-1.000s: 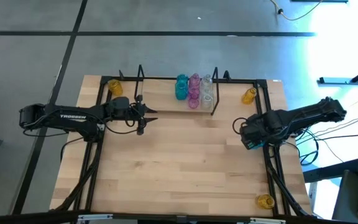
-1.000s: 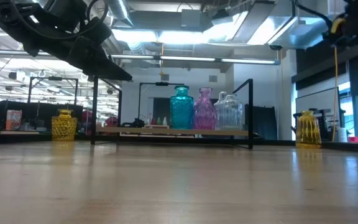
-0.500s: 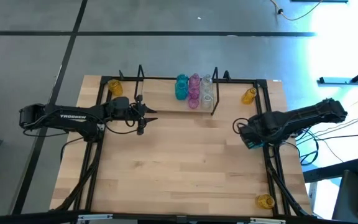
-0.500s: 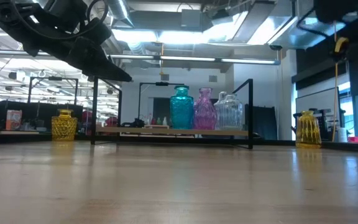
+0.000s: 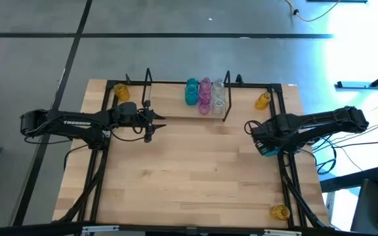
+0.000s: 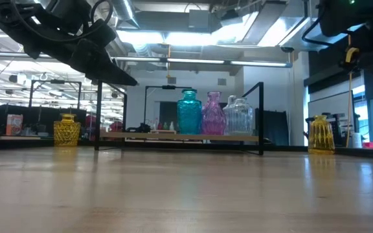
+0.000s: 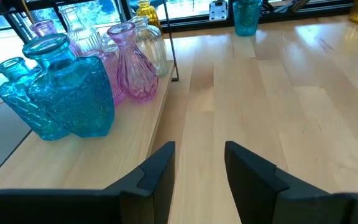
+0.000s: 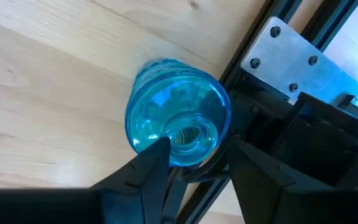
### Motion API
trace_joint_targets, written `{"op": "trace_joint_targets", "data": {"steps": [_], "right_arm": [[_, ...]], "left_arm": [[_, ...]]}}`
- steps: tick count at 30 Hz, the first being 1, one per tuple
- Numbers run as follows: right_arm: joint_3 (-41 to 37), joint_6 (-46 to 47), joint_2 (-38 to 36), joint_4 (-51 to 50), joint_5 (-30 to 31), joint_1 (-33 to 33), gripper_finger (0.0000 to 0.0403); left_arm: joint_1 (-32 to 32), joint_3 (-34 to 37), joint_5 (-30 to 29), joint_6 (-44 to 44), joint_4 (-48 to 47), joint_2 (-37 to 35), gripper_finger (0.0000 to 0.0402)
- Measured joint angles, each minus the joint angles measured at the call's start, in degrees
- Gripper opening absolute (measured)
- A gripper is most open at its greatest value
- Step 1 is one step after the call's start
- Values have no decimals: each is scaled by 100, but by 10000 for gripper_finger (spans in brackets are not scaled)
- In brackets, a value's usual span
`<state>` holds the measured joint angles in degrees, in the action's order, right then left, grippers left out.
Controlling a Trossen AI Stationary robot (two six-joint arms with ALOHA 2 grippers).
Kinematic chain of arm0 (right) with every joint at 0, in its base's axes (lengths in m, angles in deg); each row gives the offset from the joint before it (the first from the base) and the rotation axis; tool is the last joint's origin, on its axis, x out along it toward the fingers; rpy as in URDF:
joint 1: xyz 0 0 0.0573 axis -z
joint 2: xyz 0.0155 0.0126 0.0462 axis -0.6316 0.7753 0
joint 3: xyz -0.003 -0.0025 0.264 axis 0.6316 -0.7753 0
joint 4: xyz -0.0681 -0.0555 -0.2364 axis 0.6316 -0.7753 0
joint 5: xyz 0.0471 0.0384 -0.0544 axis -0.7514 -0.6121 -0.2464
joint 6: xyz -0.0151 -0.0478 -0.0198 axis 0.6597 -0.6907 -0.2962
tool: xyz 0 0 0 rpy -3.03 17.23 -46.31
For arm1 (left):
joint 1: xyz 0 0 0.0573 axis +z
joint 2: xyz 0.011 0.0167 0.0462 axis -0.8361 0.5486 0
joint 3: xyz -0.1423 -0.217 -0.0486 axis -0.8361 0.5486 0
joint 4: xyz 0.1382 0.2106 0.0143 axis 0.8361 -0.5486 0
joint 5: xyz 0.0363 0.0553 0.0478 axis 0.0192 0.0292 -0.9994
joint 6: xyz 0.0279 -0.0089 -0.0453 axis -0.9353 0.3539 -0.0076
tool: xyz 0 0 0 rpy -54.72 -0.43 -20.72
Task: Sort vases onto shelf
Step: Put the blue vase on the shelf aligned with the other blue vases
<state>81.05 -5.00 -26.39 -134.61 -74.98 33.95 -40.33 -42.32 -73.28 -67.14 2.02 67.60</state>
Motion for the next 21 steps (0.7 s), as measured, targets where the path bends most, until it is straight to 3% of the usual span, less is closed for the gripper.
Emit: {"op": "trace_joint_targets", "data": {"steps": [17,21], "right_arm": [[531,-138,-72,-54,232,0,162],[531,-138,-76,103,110,0,182]], "left_arm": [[0,0,-1,-24,4,0,133],[0,0,-2,-22,4,0,133]]}}
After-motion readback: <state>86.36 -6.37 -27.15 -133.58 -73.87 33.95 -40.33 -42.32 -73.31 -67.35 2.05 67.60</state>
